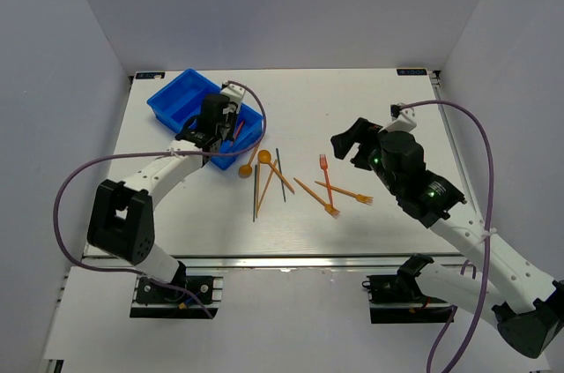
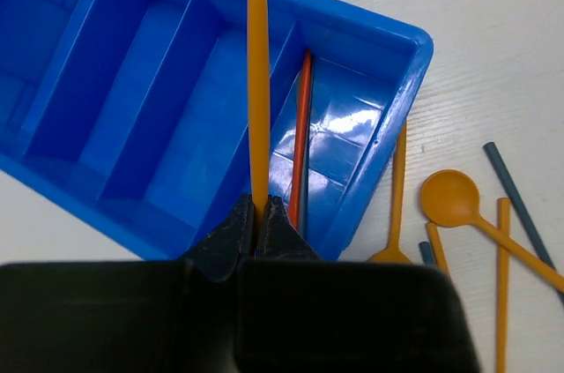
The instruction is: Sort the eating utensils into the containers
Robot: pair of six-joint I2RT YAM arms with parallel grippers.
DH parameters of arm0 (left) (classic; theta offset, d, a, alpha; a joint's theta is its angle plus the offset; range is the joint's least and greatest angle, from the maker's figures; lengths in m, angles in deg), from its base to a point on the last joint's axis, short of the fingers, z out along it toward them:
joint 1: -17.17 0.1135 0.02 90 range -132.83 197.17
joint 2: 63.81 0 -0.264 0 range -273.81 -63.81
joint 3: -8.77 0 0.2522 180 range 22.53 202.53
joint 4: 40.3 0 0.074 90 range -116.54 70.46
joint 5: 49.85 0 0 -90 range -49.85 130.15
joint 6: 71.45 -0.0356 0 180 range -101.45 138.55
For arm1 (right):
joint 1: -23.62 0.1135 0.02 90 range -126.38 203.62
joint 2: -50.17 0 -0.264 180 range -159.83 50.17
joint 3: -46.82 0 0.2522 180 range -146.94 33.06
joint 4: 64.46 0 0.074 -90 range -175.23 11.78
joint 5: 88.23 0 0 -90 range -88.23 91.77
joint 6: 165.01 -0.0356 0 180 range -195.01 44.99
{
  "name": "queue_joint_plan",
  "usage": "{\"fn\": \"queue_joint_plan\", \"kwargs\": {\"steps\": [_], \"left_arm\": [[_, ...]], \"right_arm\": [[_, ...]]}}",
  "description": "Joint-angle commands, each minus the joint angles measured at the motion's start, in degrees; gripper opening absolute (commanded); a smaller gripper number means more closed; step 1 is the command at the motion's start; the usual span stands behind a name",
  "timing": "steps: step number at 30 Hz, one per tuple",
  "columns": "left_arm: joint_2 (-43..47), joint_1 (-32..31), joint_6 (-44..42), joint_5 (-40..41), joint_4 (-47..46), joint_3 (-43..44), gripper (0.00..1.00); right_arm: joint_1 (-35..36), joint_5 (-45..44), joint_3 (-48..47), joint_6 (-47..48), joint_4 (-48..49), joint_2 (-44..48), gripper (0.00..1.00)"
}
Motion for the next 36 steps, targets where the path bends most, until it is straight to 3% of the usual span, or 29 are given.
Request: {"fn": "queue_joint_plan", "kwargs": {"steps": [1, 6, 20, 25, 29, 36], "left_arm": [[0.0, 0.1, -7.6, -1.7, -6.6, 2.3, 0.0], [-2.4, 2.1, -7.7, -4.6, -12.3, 1.0, 0.0], [-6.3, 3.3, -2.5, -8.8, -16.7, -2.3, 0.0], [-5.0, 3.7, -2.5, -8.3, -16.0, -3.0, 0.1], [-5.1, 4.2, -2.1, -9.0, -16.1, -4.3, 0.1], [-6.4, 4.3, -1.5, -10.2, -16.4, -4.4, 0.27]], "right_arm": [[-0.2, 2.5, 2.1, 2.5, -1.4, 1.5, 0.89], [-0.2, 4.1, 3.7, 3.3, -0.9, 3.1, 0.89], [-0.2, 4.1, 4.2, 4.4, -0.5, 2.3, 0.89], [-0.2, 5.2, 3.9, 4.1, 0.1, 1.6, 0.89], [-0.2, 5.4, 4.1, 3.8, 0.2, 1.5, 0.89], [-0.2, 4.6, 4.2, 4.0, -0.5, 2.0, 0.89]]}}
